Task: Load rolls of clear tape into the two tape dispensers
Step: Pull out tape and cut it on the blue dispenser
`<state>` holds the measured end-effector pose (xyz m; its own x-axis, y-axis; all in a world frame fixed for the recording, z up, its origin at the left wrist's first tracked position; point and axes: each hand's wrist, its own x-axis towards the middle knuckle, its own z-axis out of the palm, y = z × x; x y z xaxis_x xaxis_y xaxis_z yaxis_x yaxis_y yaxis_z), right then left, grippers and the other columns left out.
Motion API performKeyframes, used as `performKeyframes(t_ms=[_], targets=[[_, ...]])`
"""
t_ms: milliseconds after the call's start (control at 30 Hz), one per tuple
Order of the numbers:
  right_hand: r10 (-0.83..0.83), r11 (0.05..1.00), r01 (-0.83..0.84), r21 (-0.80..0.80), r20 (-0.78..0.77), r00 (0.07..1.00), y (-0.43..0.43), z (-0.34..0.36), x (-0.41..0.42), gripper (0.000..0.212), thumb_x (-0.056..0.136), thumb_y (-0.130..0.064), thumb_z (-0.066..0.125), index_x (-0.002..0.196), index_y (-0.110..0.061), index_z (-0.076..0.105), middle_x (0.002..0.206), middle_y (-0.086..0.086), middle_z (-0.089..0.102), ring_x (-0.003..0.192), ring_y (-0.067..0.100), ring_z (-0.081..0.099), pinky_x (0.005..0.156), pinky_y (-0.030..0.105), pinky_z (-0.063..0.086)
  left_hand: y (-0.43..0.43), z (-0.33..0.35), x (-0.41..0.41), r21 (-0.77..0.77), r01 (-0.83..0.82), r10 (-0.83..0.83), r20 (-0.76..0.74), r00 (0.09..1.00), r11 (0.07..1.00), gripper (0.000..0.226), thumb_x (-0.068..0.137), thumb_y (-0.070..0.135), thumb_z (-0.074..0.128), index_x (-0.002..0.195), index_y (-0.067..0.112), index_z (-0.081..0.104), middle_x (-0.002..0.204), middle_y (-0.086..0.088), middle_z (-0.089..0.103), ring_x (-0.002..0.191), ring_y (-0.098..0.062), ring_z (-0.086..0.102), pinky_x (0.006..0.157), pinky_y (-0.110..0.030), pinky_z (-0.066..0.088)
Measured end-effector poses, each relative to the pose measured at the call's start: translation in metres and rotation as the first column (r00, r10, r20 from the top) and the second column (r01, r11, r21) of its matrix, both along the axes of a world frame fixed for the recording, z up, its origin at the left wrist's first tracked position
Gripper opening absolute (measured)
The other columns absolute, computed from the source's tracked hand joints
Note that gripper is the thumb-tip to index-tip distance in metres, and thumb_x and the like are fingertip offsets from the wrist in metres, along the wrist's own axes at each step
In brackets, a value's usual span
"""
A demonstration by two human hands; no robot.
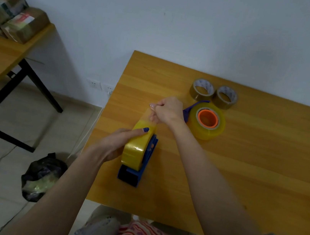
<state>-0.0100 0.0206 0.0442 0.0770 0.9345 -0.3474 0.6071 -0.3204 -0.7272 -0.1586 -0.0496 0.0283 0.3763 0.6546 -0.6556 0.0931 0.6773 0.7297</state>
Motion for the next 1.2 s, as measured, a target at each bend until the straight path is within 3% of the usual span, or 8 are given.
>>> performKeyframes(t_ms=[67,267,467,600,733,867,1100,1200], targets=[[0.022,0.999,-0.019,0.041,-0.07,0.997,-0.001,0.012,0.0,0.023,0.093,-0.017,0.06,0.072,-0.007,0.066,0.068,0.004,0.068,0.051,0.004,0.062,0.063,0.019,0.056,-0.006,-0.004,0.003,0.017,-0.05,0.049,0.022,0.999,0.999,0.03,0.089,0.041,0.053,0.098,0.015,0.066,0.087,-0.001,0.075,0.08,-0.014,0.071,0.07,-0.027,0.055],[0.269,0.943,-0.242,0.23,-0.091,0.959,-0.034,0.041,-0.003,0.011,0.089,-0.02,0.065,0.082,-0.011,0.066,0.076,0.001,0.07,0.069,0.014,0.069,0.068,0.024,0.056,0.007,-0.017,0.007,-0.254,-0.181,0.258,0.314,0.914,0.95,0.086,0.087,0.072,0.019,0.128,0.004,0.054,0.128,-0.02,0.058,0.122,-0.031,0.053,0.096,-0.04,0.04],[0.335,0.918,-0.291,0.268,-0.132,0.933,-0.059,0.044,0.013,0.013,0.087,-0.016,0.067,0.086,-0.004,0.07,0.083,0.007,0.075,0.078,0.008,0.071,0.073,0.02,0.057,0.016,-0.023,0.032,-0.45,-0.456,0.614,0.313,0.724,0.767,0.064,0.097,0.055,0.019,0.108,0.007,0.059,0.091,-0.013,0.064,0.077,-0.023,0.061,0.07,-0.031,0.047],[0.346,0.895,-0.317,0.315,-0.039,0.937,-0.073,0.037,0.023,0.011,0.086,-0.021,0.068,0.084,-0.011,0.073,0.081,-0.004,0.075,0.074,0.002,0.067,0.07,0.02,0.053,0.022,-0.017,0.04,-0.461,-0.501,0.665,0.325,0.673,0.732,0.064,0.098,0.051,0.018,0.126,0.004,0.052,0.12,-0.021,0.058,0.107,-0.033,0.055,0.094,-0.043,0.04],[0.31,0.898,-0.277,0.341,-0.045,0.95,-0.088,0.025,0.033,0.011,0.085,-0.024,0.068,0.084,-0.014,0.074,0.079,-0.002,0.075,0.072,0.015,0.068,0.069,0.038,0.054,0.024,-0.02,0.039,-0.499,-0.461,0.671,0.426,0.607,0.734,0.075,0.087,0.069,0.03,0.111,0.005,0.058,0.1,-0.015,0.063,0.097,-0.028,0.058,0.097,-0.04,0.041],[0.283,0.912,-0.246,0.327,-0.072,0.956,-0.105,0.018,0.043,0.01,0.086,-0.025,0.067,0.081,-0.018,0.072,0.077,0.003,0.073,0.074,0.025,0.067,0.068,0.047,0.052,0.025,-0.024,0.041,-0.479,-0.439,0.643,0.459,0.613,0.76,0.065,0.078,0.064,0.053,0.107,0.006,0.057,0.101,-0.008,0.063,0.09,-0.021,0.063,0.098,-0.036,0.042],[0.308,0.933,-0.302,0.195,0.0,0.951,-0.138,0.005,0.061,0.011,0.089,-0.022,0.064,0.089,-0.017,0.073,0.08,-0.016,0.065,0.076,-0.001,0.058,0.068,0.011,0.042,0.023,-0.02,0.048,-0.439,-0.477,0.643,0.418,0.642,0.761,0.051,0.085,0.05,0.056,0.109,0.005,0.059,0.107,-0.007,0.069,0.083,-0.016,0.07,0.084,-0.03,0.05],[0.196,0.954,-0.168,0.248,-0.09,0.976,-0.142,-0.005,0.059,0.012,0.086,-0.024,0.067,0.087,-0.017,0.075,0.095,-0.013,0.069,0.087,-0.002,0.06,0.076,0.016,0.045,0.025,-0.017,0.05,-0.374,-0.529,0.648,0.414,0.639,0.761,0.029,0.091,0.028,0.05,0.094,0.003,0.065,0.087,-0.007,0.073,0.074,-0.014,0.071,0.076,-0.028,0.05]])
